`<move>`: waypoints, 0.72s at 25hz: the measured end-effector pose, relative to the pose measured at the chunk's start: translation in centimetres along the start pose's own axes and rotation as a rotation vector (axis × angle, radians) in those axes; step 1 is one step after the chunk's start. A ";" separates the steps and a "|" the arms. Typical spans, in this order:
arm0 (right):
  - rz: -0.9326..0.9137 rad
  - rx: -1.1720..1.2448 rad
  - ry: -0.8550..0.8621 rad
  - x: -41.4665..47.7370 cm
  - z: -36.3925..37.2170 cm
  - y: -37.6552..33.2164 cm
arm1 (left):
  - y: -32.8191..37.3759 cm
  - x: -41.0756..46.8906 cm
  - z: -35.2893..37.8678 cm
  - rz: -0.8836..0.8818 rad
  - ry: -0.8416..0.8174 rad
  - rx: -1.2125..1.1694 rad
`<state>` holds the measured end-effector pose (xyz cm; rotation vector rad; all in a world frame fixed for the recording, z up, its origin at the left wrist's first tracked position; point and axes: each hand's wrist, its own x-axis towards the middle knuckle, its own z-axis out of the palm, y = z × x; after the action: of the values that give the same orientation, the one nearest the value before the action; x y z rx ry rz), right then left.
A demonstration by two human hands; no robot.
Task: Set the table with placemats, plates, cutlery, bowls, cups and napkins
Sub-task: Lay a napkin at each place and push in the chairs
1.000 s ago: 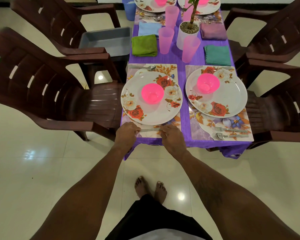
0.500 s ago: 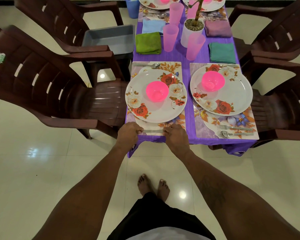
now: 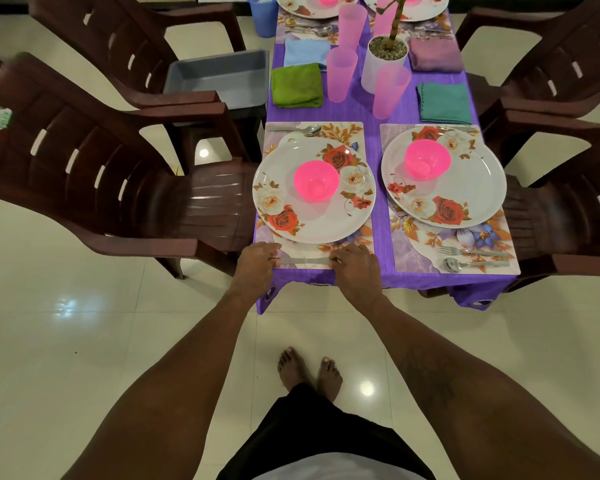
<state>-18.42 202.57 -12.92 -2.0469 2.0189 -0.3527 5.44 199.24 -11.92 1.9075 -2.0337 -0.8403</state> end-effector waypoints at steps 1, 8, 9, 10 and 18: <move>0.008 0.007 0.003 0.0 -0.1 0.0 | -0.1 0.1 0.1 -0.014 0.004 -0.008; 0.073 0.111 -0.009 0.1 -0.7 0.1 | -0.3 -0.5 -0.2 0.005 0.037 -0.005; 0.094 0.135 -0.015 0.0 -0.9 0.2 | -0.3 -0.6 -0.3 -0.004 0.050 -0.012; 0.113 0.154 -0.023 -0.2 -1.2 0.3 | -0.5 -0.7 -0.4 -0.007 0.064 -0.014; 0.423 0.312 -0.019 -1.1 -3.0 2.6 | -1.0 -1.0 -1.4 -0.093 0.258 -0.047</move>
<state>-21.85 203.64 -10.98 -1.3959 2.1555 -0.5181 7.12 199.83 -11.11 1.9816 -1.7723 -0.6188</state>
